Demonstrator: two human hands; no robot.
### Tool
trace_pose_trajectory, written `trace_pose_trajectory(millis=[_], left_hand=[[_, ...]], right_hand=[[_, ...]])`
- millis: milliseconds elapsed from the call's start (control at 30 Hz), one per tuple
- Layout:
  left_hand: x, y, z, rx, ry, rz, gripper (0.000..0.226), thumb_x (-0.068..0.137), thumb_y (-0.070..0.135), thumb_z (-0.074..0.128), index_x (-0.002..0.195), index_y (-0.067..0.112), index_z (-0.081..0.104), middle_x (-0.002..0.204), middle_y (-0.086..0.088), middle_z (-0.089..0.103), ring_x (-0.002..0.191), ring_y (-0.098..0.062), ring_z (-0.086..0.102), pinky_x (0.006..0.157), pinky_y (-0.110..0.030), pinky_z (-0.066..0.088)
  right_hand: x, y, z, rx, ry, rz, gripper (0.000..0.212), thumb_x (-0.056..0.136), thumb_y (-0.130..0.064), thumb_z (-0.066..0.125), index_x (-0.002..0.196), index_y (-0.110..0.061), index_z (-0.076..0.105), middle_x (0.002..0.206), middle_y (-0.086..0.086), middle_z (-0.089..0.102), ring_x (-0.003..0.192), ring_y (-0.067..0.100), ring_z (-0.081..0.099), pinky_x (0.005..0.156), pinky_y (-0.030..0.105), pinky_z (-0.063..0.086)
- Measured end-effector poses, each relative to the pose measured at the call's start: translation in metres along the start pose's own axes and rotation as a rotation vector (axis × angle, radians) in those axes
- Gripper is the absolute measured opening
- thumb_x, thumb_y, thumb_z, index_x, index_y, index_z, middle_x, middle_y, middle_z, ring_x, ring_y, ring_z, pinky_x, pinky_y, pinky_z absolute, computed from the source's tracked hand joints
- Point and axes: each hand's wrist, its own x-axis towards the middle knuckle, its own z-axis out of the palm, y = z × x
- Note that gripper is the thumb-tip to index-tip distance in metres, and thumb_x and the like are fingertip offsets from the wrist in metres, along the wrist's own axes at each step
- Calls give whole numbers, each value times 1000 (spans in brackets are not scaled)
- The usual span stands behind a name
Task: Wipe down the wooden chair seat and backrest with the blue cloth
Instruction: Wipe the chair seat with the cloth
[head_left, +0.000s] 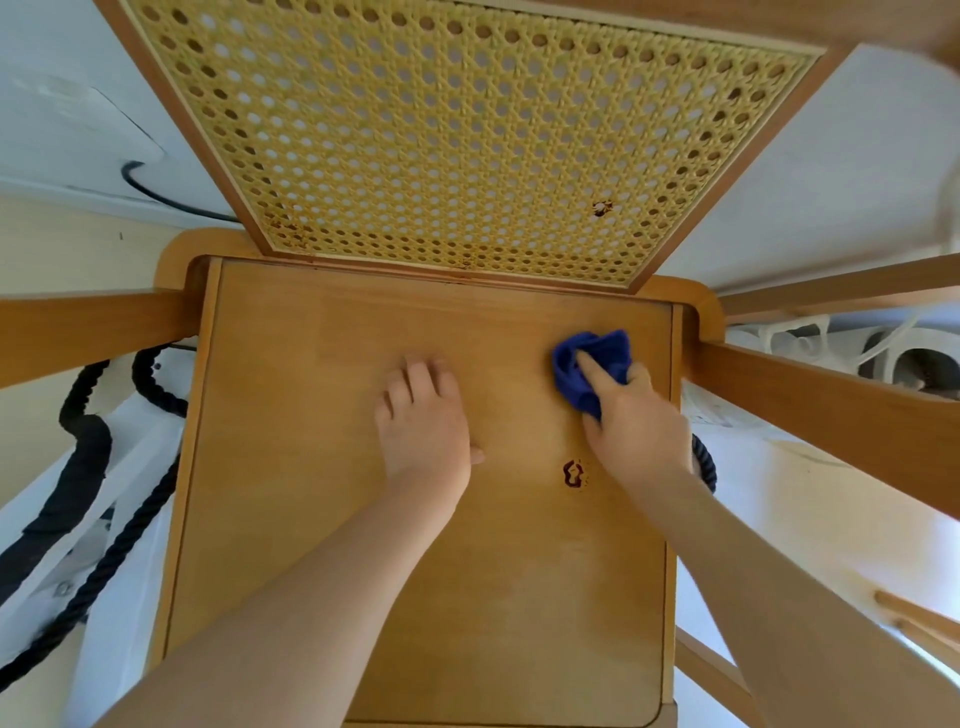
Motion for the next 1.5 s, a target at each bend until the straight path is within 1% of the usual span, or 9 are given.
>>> trace_pose_trajectory(millis=[67,200,433,700,933,1100,1267,1367,1500], left_hand=[[0,0,0,-12,-8,-5,105,75,51,68,147,11,2,152,-15,4,138,-32,11,111,-40,18],[2,0,0,-20,2,-3,104,75,51,68,146,12,3,151,-15,5,138,-32,11,110,-40,19],[1,-2,0,-33,0,-7,104,74,51,68,146,13,4,152,-14,5,138,-32,12,111,-41,18],[1,-3,2,-43,1,-2,106,74,53,67,147,13,2,153,-13,5,139,-32,10,111,-41,18],[0,-2,3,-53,7,-14,106,75,51,68,147,14,0,154,-12,2,139,-30,9,111,-41,17],[2,-4,5,-70,21,-8,106,75,50,68,147,14,0,153,-12,2,139,-29,7,111,-41,16],[0,-4,3,-76,9,-14,105,75,49,68,147,14,1,153,-12,2,139,-29,9,111,-41,17],[-1,-2,2,-84,4,-22,105,75,48,69,147,14,2,153,-12,1,139,-29,8,111,-41,18],[2,-4,4,-96,8,-24,105,74,49,69,147,15,2,153,-11,1,139,-29,7,111,-42,17]], right_hand=[[12,13,-5,0,61,46,59,93,-27,47,145,-39,23,129,13,42,89,31,60,66,35,52],[44,28,-12,255,171,342,55,93,-16,45,143,-35,31,138,17,35,95,38,57,68,36,47],[-14,15,15,182,91,173,65,90,-8,48,146,-33,25,140,15,32,121,34,43,85,40,49],[37,17,-12,196,60,472,65,93,-9,41,148,-32,15,144,19,26,94,39,58,64,35,42],[-3,26,1,3,-3,346,64,96,-13,39,150,-25,8,137,21,32,92,37,58,64,35,42],[31,28,-13,126,75,351,67,93,-6,42,148,-35,17,140,17,29,92,38,56,67,36,45],[-23,25,14,103,45,49,71,86,-4,50,144,-39,28,130,11,39,108,31,47,72,36,50],[-18,41,12,62,40,-61,70,86,-3,49,143,-40,31,126,11,41,106,31,47,69,35,49],[11,40,5,18,144,40,72,88,1,48,144,-39,29,130,15,40,102,33,45,75,40,50]])
